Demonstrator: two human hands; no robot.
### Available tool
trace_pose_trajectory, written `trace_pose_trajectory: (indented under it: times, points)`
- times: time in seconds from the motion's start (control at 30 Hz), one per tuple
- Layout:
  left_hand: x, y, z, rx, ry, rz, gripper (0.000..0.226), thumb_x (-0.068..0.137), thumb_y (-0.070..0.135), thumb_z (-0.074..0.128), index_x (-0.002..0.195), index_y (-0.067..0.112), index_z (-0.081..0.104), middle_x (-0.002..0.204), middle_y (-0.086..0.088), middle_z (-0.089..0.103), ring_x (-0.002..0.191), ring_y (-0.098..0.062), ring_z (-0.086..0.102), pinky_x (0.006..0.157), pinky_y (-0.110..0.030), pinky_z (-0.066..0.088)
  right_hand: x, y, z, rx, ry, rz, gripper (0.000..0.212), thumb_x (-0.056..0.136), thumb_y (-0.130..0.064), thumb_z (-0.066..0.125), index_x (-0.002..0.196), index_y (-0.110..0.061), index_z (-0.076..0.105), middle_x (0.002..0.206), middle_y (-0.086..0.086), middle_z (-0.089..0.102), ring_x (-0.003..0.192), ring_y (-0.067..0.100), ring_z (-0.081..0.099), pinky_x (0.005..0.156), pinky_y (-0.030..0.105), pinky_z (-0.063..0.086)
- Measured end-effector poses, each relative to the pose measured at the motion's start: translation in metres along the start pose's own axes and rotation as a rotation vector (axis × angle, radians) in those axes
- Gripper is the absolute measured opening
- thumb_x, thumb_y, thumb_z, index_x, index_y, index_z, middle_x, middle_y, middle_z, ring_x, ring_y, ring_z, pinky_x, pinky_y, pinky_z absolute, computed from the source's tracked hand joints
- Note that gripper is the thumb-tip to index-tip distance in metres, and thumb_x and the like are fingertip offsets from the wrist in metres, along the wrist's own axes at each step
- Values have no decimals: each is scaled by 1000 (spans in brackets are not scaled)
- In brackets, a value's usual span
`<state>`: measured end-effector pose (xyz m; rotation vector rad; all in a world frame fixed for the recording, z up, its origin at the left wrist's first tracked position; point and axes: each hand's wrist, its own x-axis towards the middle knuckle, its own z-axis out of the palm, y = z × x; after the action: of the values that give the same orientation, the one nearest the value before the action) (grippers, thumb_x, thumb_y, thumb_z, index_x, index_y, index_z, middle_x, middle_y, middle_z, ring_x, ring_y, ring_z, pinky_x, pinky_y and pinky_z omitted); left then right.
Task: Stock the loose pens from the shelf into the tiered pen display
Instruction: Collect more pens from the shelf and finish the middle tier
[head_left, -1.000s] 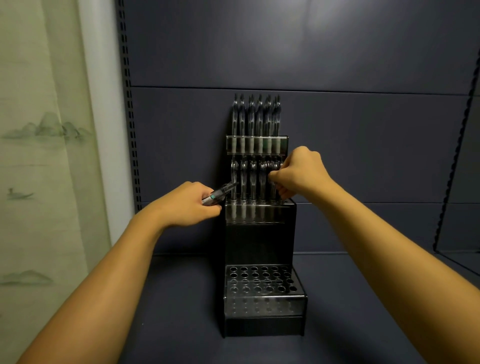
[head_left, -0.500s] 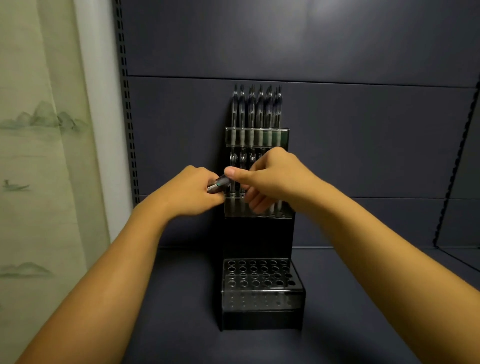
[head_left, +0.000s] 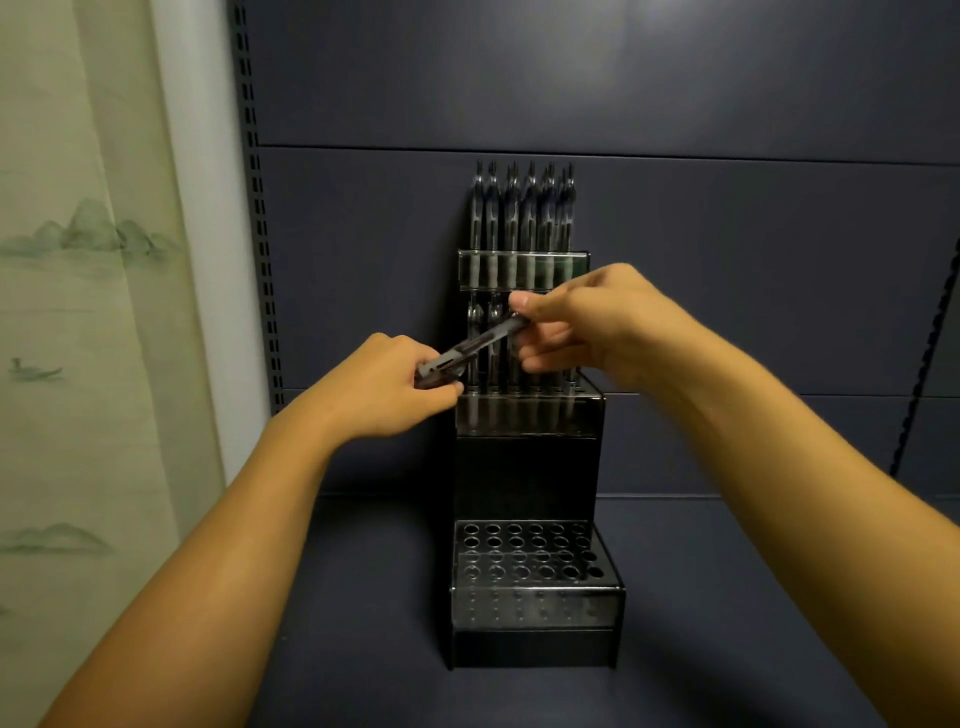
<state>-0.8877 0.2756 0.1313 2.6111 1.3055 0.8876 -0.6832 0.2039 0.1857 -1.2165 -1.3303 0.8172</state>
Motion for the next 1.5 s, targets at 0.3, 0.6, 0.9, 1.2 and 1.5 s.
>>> trace_pose_trajectory:
  times: [0.3,0.6,0.9,1.2,1.5]
  points:
    - [7,-5,-3,-10,34,7,25,91,30,68,79,9,69,57,1,53,45,-7,40,47,-23,32,11,-13,-36,586,74,-56,13,90,-3,72,102,0,68,82,11,76,79,23,77,68,30,63]
    - [10,-12,-2,18,25,-11,25,87,24,67,73,4,63,55,-2,52,47,-11,39,50,-30,33,22,-14,-57,126,243,-320,12,90,-11,76,92,-1,71,70,7,72,67,21,73,73,34,63]
    - [12,-9,-1,26,-22,-1,26,86,23,67,63,13,57,52,3,48,48,-12,39,50,-30,33,42,7,-55,-239,311,-333,14,83,-14,83,83,-6,71,79,10,72,62,19,72,71,34,63]
    - [10,-7,-2,36,-39,17,26,87,23,66,64,12,58,53,2,49,47,-11,38,50,-29,33,34,29,-53,-442,204,-155,23,83,-19,83,84,1,73,77,16,75,71,25,77,67,33,64]
    - [7,-1,-2,46,-32,42,26,87,24,66,70,5,61,53,0,49,46,-10,35,48,-27,31,19,24,-50,-783,204,-112,37,79,-33,84,80,2,75,71,14,75,63,22,76,68,32,64]
